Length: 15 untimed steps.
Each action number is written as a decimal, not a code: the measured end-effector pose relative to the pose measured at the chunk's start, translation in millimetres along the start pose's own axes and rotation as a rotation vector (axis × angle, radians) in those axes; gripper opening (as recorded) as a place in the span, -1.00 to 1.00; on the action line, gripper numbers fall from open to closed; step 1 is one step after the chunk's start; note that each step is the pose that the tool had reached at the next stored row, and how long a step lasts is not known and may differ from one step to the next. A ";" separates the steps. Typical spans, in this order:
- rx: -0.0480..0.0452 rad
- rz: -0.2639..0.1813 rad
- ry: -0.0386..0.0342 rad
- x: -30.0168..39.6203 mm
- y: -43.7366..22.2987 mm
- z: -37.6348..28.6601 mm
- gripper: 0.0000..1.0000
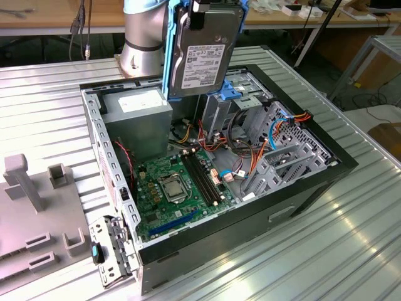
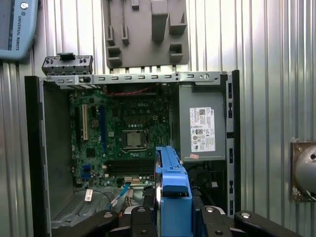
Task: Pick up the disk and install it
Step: 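Pick up the disk, then insert the disk into the insertion slot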
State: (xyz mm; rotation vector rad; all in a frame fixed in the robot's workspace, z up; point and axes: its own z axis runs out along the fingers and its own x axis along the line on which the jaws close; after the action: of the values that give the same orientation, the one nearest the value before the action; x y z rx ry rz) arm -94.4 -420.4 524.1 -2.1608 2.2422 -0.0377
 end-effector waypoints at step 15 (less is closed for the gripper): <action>0.0021 0.000 0.0000 -0.1 -1.9 0.1 -0.26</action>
State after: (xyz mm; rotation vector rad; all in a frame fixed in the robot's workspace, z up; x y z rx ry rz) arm -92.5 -420.4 524.1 -2.1598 2.2411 -0.0400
